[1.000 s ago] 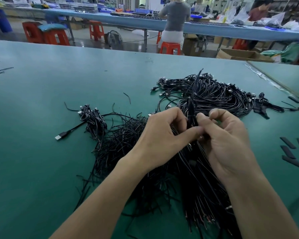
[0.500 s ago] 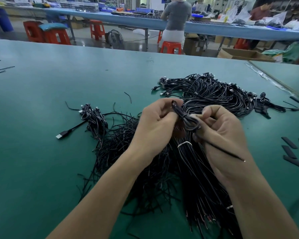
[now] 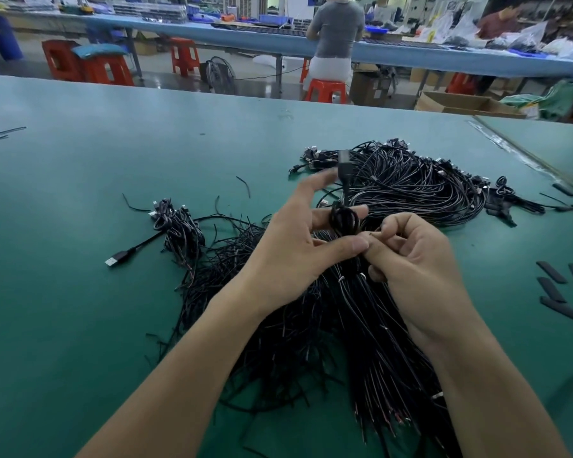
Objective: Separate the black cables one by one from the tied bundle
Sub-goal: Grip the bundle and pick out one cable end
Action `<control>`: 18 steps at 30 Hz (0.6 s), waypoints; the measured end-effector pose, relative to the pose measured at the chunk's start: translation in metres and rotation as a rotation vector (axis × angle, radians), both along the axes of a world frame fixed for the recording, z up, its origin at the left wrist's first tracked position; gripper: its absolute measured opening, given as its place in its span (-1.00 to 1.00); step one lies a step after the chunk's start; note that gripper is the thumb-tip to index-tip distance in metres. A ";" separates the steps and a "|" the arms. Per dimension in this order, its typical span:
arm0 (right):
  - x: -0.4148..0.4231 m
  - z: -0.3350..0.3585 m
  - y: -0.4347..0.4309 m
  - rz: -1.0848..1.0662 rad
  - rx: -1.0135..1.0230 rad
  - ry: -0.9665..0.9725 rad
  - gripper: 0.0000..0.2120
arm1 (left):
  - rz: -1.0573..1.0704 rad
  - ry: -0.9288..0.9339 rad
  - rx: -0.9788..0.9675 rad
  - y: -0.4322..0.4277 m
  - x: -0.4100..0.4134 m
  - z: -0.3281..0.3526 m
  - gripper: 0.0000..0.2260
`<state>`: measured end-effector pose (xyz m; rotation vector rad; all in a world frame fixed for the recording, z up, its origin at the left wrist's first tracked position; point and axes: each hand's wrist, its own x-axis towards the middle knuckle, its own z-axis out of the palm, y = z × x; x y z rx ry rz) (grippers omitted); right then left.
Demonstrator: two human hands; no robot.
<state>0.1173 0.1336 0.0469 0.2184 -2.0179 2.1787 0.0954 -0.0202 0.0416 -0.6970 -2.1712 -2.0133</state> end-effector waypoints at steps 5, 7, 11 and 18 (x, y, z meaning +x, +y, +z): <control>-0.003 -0.008 0.002 0.016 -0.113 -0.127 -0.73 | 0.153 -0.005 -0.127 -0.004 -0.005 -0.007 -0.68; -0.003 -0.008 0.001 0.020 -0.148 -0.162 -0.73 | 0.133 0.006 -0.166 -0.005 -0.006 -0.008 -0.75; -0.003 -0.002 0.002 0.084 -0.316 -0.324 -0.72 | 0.058 0.141 -0.169 -0.005 -0.005 -0.004 -0.86; -0.001 0.006 0.008 0.190 -0.465 -0.589 -0.81 | 0.023 0.283 -0.225 -0.004 -0.004 -0.004 -0.84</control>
